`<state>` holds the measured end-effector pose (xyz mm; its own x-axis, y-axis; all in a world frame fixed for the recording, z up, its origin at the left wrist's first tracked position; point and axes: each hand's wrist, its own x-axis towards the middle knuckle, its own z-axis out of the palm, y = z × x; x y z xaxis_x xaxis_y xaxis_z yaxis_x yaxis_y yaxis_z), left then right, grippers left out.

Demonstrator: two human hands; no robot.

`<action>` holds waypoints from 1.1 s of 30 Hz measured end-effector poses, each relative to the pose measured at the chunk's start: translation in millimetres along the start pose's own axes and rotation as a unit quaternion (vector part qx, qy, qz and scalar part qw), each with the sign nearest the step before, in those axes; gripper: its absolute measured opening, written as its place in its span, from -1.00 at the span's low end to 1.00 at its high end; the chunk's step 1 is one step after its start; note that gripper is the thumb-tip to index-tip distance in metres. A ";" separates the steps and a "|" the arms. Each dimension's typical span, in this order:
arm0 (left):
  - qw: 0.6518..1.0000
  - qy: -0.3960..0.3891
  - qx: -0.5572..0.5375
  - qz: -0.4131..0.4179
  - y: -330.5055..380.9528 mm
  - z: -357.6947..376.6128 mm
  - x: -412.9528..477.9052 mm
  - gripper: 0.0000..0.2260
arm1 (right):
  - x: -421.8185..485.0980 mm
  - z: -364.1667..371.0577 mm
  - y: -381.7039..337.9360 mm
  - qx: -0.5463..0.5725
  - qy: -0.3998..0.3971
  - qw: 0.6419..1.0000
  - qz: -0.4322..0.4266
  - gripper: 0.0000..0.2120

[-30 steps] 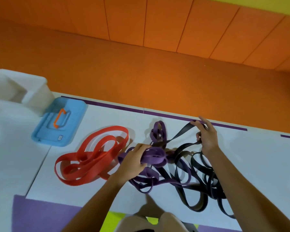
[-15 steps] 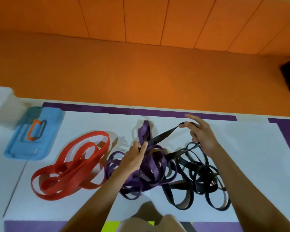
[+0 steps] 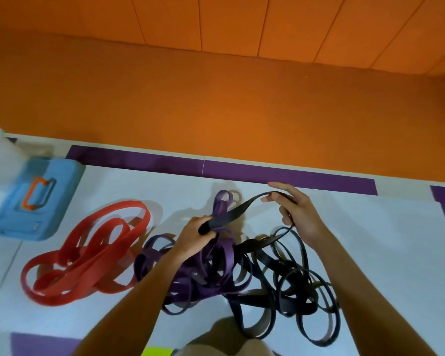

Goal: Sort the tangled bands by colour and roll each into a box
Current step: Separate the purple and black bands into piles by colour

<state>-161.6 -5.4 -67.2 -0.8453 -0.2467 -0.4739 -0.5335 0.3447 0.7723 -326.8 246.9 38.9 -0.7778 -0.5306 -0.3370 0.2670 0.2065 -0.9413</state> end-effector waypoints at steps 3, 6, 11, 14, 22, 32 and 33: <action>0.996 -0.075 -0.027 -0.043 2.3 4.5 0.0 -0.63 | 10.1 -3.4 8.2 0.011 0.012 1.000 0.003 -0.48; 0.993 -0.099 -0.005 -0.071 10.5 7.5 8.6 -0.33 | 19.3 0.0 11.8 0.008 0.025 1.000 0.003 -0.26; 0.993 -0.059 -0.009 -0.099 22.4 5.2 25.1 -0.34 | 34.6 7.4 13.6 -0.030 0.019 0.999 -0.014 -0.22; 0.989 -0.065 -0.050 -0.124 27.3 -2.0 32.1 -0.33 | 37.5 10.6 21.1 -0.056 0.007 0.998 0.003 -0.29; 0.988 0.124 0.086 -0.043 30.3 5.8 38.2 -0.55 | 31.8 10.5 48.6 -0.062 0.006 0.997 0.055 -0.14; 0.988 0.054 0.145 0.001 42.2 30.7 33.1 -0.61 | 21.7 11.1 75.2 -0.053 0.007 0.994 0.090 -0.15; 0.987 0.057 0.150 -0.011 42.2 33.5 33.7 -0.58 | 20.3 10.5 74.9 -0.054 0.008 0.995 0.088 -0.15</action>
<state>-213.5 31.2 -64.8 -0.8342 -0.3509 -0.4255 -0.5500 0.5869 0.5942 -316.6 243.0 -38.6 -0.7336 -0.4654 -0.4952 0.3377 0.3828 -0.8599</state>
